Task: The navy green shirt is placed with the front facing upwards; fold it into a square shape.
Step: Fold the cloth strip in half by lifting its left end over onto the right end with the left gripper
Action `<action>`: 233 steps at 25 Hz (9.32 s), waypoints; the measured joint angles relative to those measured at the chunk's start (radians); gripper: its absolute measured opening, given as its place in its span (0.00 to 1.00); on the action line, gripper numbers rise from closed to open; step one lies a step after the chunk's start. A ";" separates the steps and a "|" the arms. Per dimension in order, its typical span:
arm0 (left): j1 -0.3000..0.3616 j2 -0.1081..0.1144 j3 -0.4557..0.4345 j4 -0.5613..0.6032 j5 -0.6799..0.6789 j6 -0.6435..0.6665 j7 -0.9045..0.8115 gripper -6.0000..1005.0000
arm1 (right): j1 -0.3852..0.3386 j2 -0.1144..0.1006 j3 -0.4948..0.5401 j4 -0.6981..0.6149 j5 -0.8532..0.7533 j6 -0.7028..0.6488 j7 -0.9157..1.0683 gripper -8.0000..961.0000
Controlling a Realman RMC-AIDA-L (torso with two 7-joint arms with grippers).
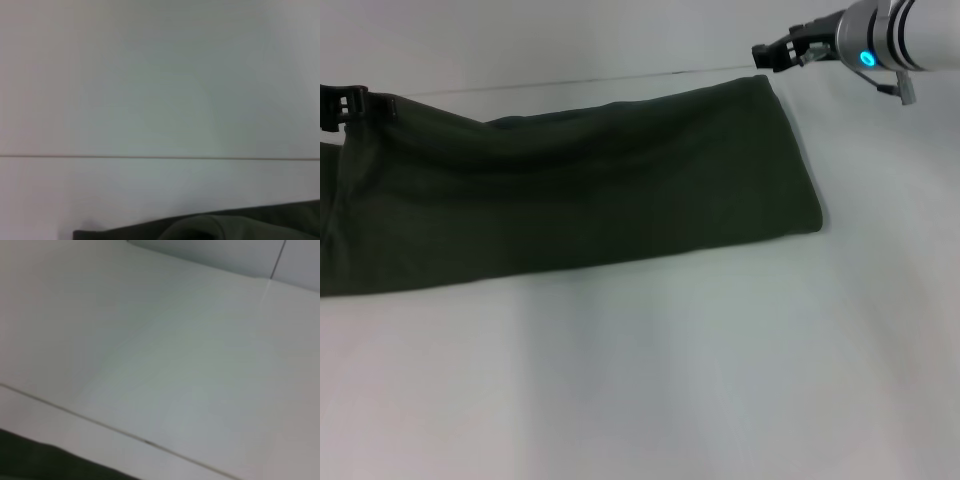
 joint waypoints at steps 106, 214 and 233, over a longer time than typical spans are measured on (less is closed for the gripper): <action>0.143 0.016 -0.137 -0.031 -0.479 0.319 0.218 0.86 | -0.200 0.013 0.184 -0.231 0.317 -0.435 -0.221 0.61; 0.086 0.185 -0.190 0.346 -0.108 0.221 0.035 0.72 | -0.241 -0.079 0.286 -0.147 0.444 -0.787 -0.113 0.59; 0.074 0.182 -0.140 0.329 -0.110 0.241 0.037 0.08 | -0.238 -0.126 0.296 -0.123 0.274 -0.796 0.008 0.60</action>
